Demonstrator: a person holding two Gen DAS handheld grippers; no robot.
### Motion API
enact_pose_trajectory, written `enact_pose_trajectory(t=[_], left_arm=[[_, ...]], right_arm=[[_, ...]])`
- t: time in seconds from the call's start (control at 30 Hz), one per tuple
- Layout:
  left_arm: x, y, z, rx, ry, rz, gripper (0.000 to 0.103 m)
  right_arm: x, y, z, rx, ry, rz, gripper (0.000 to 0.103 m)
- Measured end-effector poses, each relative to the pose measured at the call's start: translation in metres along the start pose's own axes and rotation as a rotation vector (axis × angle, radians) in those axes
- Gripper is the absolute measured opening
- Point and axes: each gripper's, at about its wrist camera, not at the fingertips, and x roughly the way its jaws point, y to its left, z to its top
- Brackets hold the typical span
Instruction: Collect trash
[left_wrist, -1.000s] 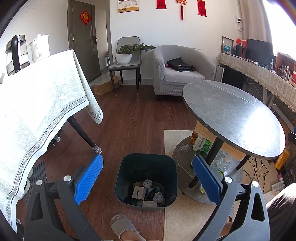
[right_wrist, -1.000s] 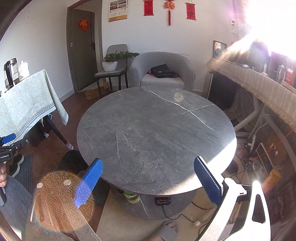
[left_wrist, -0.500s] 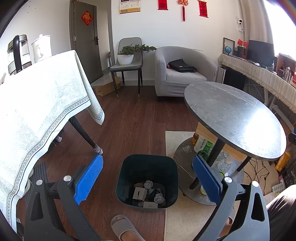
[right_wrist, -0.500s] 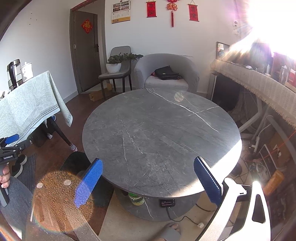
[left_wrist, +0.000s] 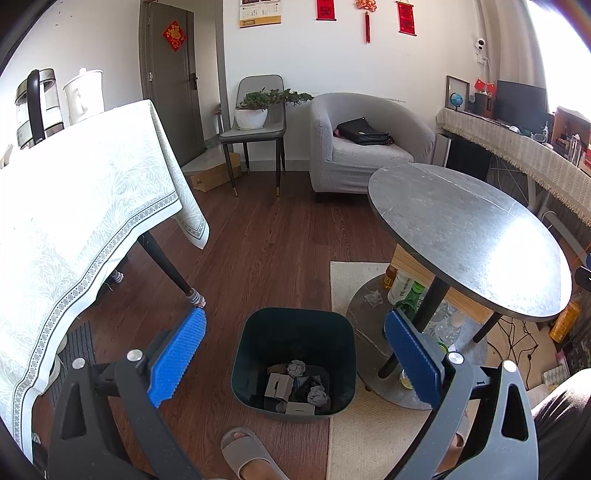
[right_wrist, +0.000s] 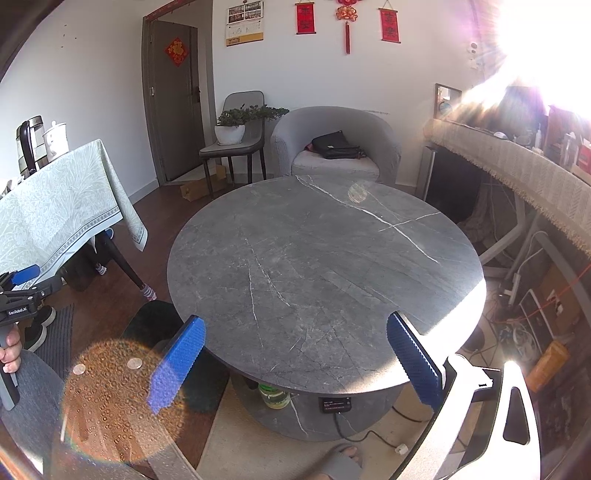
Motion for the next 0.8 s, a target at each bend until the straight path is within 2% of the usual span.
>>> enact_pose_trajectory(t=[0.8], left_arm=[[-0.0003,-0.0008,0.0000,0.000,-0.001,0.001,0.099]], right_arm=[[0.0011,0.0025,0.0001,-0.005,0.001,0.000,0.099]])
